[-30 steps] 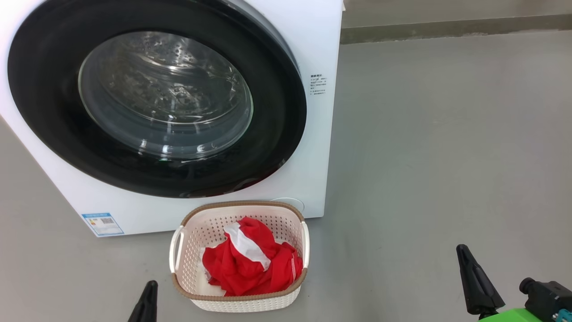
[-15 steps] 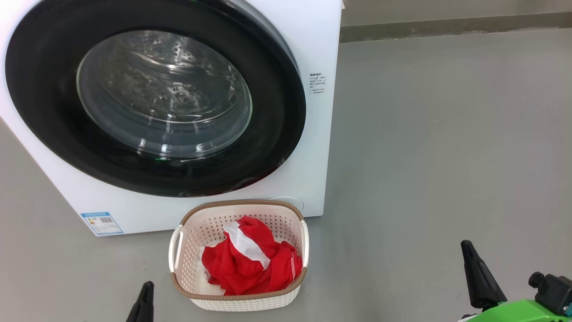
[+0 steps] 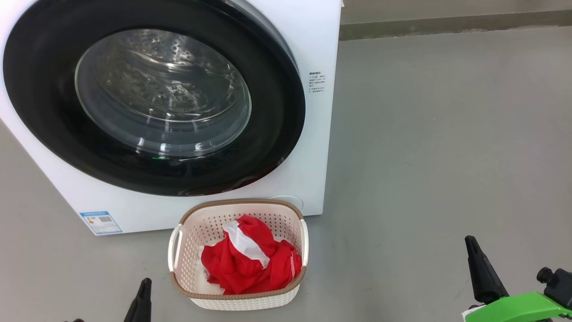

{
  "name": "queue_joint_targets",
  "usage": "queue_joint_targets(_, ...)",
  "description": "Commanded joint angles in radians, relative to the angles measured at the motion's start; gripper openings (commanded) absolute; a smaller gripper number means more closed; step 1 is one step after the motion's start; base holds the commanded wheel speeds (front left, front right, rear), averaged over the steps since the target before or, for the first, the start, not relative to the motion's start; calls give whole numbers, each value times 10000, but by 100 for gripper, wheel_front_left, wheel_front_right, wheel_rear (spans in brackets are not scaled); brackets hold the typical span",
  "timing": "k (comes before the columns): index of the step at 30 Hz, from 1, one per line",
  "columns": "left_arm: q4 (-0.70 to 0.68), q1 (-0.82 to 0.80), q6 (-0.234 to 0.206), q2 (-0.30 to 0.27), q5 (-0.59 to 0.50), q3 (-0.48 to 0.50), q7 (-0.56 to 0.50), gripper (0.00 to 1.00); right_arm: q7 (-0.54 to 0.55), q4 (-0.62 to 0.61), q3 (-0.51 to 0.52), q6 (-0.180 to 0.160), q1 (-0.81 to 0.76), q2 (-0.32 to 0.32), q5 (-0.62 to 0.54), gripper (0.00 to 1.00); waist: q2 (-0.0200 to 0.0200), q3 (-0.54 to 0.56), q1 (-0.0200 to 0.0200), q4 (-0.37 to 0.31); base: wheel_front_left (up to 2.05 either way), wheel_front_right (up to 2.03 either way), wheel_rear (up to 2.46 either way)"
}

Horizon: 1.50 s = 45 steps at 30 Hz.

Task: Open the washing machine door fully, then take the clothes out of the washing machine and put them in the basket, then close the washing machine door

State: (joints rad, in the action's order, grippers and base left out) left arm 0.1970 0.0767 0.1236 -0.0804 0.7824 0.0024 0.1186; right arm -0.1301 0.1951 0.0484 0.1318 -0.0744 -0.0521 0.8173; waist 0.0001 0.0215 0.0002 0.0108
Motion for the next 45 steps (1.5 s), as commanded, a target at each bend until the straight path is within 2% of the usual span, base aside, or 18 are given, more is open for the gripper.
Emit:
queue_joint_targets(1, -202, -506, 27, -74, 238, 231, -46, 0, 74, -202, -15, -4, 429, -100, 225, 0, -1, -3, -2, -1, 0, 0, 0)
queue_joint_targets(45, 183, -1262, 52, 118, 4798, 706, -1312, 0, 1367, 191, 311, -8, 1212, -73, 4618, 0, -1, -140, -2, -61, 0, 0, 0)
